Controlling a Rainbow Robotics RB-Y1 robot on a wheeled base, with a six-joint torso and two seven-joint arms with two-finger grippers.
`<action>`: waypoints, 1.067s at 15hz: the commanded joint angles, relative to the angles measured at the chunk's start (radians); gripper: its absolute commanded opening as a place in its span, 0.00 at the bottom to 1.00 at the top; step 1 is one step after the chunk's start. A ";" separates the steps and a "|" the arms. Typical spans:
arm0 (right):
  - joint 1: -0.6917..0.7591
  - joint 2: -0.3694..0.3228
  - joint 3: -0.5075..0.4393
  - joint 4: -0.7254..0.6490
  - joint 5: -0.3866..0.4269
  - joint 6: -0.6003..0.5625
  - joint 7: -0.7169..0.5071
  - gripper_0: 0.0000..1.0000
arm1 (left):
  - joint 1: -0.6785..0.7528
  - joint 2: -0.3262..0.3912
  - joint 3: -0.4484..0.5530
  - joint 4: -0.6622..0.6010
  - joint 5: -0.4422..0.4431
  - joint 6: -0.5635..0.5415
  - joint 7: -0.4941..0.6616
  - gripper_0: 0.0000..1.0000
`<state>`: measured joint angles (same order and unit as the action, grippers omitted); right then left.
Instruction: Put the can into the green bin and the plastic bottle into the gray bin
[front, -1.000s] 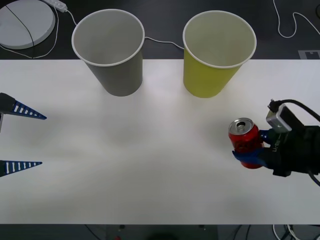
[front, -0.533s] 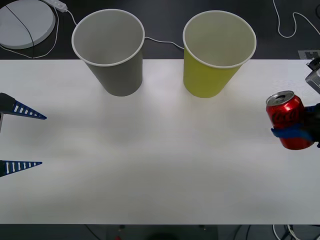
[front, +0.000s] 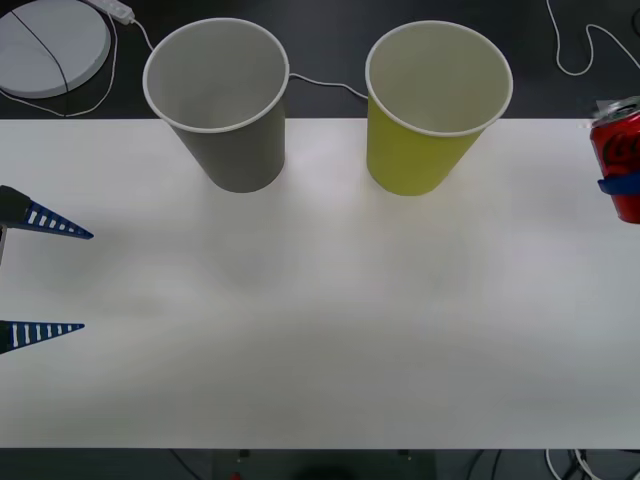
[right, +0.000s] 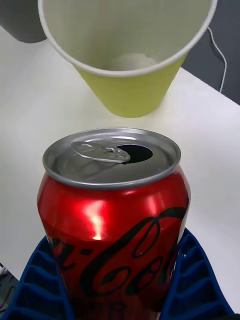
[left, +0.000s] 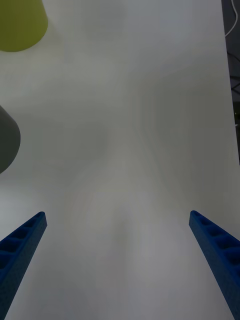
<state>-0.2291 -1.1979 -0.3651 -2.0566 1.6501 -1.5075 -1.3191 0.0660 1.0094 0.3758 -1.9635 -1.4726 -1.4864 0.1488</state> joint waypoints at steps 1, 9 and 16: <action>-0.171 -0.009 0.091 0.055 0.008 -0.063 0.000 0.00 | 0.000 0.000 0.000 0.000 0.000 0.000 0.000 1.00; -0.719 -0.002 0.586 0.297 0.083 -0.063 0.000 0.00 | 0.000 0.000 0.000 0.000 0.000 0.000 0.000 1.00; -1.033 0.181 0.850 0.561 0.237 -0.063 0.014 0.00 | 0.000 0.000 0.000 0.000 0.000 0.000 0.000 1.00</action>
<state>-1.2453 -1.0430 0.4737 -1.5221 1.8620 -1.5710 -1.3119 0.0660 1.0094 0.3758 -1.9635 -1.4726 -1.4864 0.1488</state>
